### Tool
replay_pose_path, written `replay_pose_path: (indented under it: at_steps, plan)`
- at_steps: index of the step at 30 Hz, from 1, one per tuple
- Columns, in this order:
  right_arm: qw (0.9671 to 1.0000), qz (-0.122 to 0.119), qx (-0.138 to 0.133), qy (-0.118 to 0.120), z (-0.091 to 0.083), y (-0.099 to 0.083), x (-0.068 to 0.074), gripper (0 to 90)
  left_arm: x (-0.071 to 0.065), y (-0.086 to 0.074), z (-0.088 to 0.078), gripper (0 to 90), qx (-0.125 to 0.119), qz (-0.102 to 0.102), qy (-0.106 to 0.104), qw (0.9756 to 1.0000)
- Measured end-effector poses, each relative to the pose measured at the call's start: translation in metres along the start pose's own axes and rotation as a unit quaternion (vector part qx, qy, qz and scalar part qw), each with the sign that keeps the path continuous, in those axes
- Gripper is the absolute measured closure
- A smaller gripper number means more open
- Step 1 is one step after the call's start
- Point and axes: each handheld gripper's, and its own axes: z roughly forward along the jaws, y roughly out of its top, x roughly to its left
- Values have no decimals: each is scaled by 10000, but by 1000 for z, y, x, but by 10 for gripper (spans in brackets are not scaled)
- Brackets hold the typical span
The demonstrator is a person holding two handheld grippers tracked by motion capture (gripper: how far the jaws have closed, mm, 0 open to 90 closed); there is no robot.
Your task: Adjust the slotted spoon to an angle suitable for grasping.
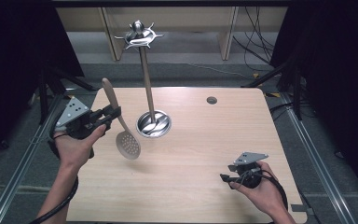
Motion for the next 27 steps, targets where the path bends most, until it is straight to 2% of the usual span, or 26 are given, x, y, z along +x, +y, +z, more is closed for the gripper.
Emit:
replay_pose_path:
  at_steps: [3, 4, 5, 6, 17, 20, 23, 24, 25, 26, 27]
  plan:
    - [10000, 13, 1, -1, 0, 0, 0, 507, 0, 2, 2, 728, -22, -1, 19, 10000]
    - [9997, 58, -216, -48, 3, -1, 1, 506, 0, 3, 3, 728, -35, -13, 25, 10000]
    - [9997, 90, -236, -40, 3, -2, 1, 506, 0, 4, 3, 728, -26, 0, 25, 10000]
    - [9999, 65, -124, -22, 2, -1, 1, 506, 0, 4, 4, 728, -32, -12, 20, 10000]
    - [9999, 74, -132, -18, 2, -1, 0, 505, 2, 10, 11, 728, -63, -10, 26, 10000]
    - [9999, 125, -6, 28, -1, 0, 0, 504, 1, 11, 12, 728, -85, -15, 20, 10000]
    - [9999, 129, -32, 16, -1, -1, -1, 504, 1, 12, 13, 728, -93, -26, 13, 10000]
    - [9997, 91, -214, -33, 3, -2, -1, 504, 2, 12, 13, 728, -89, -24, 14, 10000]
    - [9997, 106, -231, -21, 3, -2, -1, 504, 2, 13, 13, 728, -93, -35, 16, 9999]
    - [10000, 72, -57, 10, 0, -1, -2, 504, 2, 14, 13, 728, -95, -18, 18, 10000]
    - [10000, 70, -17, 29, -1, -1, -3, 503, 2, 15, 13, 728, -88, -1, 21, 10000]
